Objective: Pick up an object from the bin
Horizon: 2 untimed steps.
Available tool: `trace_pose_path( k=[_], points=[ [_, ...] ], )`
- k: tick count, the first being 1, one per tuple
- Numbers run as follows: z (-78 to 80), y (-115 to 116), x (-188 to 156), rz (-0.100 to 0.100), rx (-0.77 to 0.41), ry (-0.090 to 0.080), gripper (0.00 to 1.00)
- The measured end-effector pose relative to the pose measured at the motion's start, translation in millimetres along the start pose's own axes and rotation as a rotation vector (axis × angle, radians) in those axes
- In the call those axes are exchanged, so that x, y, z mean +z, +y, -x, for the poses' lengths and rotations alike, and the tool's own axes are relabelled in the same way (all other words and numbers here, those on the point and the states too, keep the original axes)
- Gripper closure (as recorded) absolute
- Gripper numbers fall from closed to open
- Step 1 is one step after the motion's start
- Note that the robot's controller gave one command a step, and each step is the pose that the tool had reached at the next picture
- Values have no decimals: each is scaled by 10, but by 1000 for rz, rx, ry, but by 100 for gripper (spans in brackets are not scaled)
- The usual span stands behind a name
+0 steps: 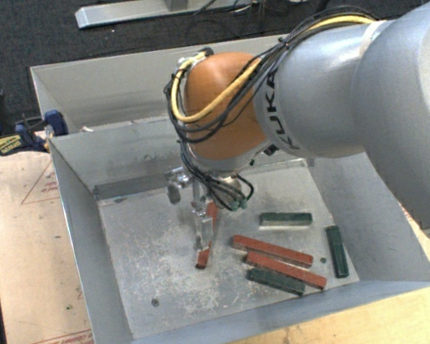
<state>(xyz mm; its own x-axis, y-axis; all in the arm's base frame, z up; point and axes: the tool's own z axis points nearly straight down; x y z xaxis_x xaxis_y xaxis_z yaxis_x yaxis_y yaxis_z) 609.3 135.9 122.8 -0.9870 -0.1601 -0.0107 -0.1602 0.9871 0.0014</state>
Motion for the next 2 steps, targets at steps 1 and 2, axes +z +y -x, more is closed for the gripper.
trace_pose_path(
  k=[1,2],
  points=[
    [-278,-257,417,1,-143,11,0],
    [-71,-317,293,3,-487,8,100]
  ],
)
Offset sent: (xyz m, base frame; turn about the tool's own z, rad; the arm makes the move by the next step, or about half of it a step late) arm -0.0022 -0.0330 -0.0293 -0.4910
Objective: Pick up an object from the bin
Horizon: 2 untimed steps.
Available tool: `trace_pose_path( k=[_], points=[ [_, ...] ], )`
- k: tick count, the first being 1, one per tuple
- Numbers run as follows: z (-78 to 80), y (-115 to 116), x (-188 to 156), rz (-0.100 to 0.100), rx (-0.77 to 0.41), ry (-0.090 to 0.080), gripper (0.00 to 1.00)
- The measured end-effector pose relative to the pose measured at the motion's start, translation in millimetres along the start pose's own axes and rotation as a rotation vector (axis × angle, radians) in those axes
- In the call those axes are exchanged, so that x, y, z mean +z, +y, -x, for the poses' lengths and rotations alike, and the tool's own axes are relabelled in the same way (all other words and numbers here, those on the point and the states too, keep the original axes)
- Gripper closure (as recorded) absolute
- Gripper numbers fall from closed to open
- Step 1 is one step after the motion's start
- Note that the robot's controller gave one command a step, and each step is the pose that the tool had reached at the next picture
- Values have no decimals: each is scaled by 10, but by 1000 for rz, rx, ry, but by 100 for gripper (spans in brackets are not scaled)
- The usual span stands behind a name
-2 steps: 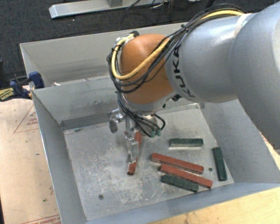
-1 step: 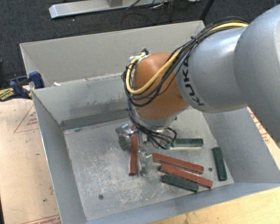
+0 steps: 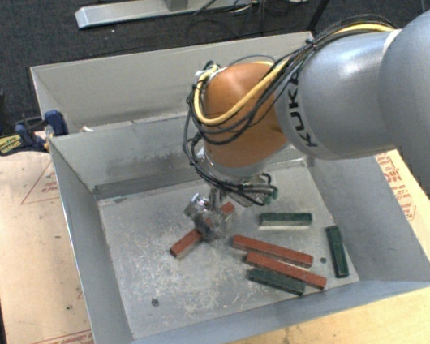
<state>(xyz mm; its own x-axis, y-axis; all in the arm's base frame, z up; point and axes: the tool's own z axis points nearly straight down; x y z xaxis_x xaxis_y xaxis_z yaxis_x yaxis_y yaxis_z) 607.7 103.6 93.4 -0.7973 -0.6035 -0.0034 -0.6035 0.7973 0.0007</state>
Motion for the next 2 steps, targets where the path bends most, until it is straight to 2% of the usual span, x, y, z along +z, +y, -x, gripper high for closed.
trace_pose_path(
  k=[1,2],
  points=[
    [-1,1,3,1,0,0,0],
    [-1,1,3,1,0,1,0]
  ],
)
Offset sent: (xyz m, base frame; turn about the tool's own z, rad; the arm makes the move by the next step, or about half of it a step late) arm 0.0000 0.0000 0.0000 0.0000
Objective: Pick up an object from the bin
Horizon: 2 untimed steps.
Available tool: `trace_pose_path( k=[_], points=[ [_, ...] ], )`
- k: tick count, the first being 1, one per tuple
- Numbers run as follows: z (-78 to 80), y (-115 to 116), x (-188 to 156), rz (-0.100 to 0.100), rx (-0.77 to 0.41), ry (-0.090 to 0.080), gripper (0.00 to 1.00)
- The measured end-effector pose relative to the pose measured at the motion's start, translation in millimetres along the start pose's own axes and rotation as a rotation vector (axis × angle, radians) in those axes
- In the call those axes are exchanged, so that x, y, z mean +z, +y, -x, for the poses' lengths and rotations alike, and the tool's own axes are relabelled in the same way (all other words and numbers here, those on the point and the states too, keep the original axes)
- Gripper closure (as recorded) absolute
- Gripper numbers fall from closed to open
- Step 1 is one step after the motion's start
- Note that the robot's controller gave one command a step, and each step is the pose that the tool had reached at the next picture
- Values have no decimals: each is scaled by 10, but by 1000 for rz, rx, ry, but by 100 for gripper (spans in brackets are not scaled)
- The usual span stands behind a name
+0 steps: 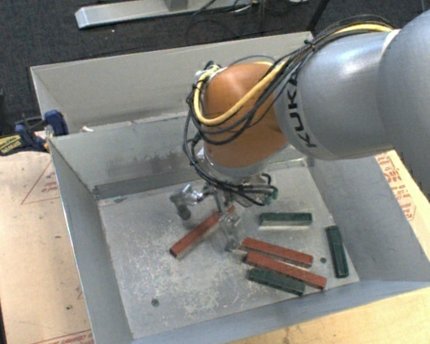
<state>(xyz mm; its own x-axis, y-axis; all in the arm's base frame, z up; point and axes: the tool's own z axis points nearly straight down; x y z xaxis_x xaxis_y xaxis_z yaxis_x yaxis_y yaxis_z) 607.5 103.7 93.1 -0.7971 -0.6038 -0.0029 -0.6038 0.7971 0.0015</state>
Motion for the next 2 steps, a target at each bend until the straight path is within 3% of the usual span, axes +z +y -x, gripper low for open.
trace_pose_path(
  k=[1,2],
  points=[
    [148,-63,219,-2,-222,-1,100],
    [148,-63,218,-1,-222,-1,100]
  ],
)
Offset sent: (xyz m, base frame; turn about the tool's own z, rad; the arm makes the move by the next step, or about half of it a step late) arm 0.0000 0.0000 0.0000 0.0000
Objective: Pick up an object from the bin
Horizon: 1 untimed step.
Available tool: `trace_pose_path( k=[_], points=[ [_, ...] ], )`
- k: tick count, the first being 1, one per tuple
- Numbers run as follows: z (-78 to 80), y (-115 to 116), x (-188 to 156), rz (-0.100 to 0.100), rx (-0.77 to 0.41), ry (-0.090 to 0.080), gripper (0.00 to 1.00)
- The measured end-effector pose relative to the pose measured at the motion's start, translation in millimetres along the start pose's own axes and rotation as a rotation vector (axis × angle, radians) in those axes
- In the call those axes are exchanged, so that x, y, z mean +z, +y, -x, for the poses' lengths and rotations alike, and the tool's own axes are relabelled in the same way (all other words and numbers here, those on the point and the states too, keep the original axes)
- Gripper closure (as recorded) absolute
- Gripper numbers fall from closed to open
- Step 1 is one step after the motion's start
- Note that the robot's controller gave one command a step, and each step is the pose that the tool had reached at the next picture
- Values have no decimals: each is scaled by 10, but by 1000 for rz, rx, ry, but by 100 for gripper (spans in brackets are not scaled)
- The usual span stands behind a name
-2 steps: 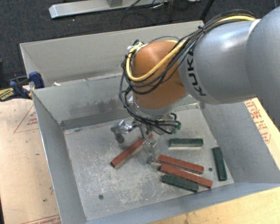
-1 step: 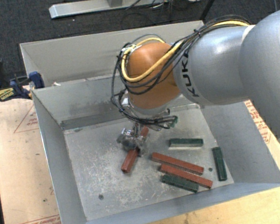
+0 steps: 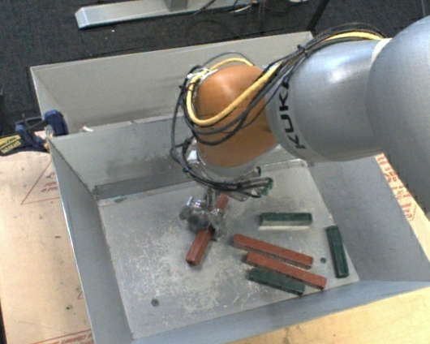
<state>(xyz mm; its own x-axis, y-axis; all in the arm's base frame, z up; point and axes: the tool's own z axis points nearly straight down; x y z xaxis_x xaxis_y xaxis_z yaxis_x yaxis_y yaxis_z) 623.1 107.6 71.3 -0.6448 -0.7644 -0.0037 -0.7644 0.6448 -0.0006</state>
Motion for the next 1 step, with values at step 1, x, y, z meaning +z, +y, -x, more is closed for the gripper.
trace_pose_path(
  k=[1],
  points=[
    [-133,66,-1977,0,-34,0,100]
  ],
)
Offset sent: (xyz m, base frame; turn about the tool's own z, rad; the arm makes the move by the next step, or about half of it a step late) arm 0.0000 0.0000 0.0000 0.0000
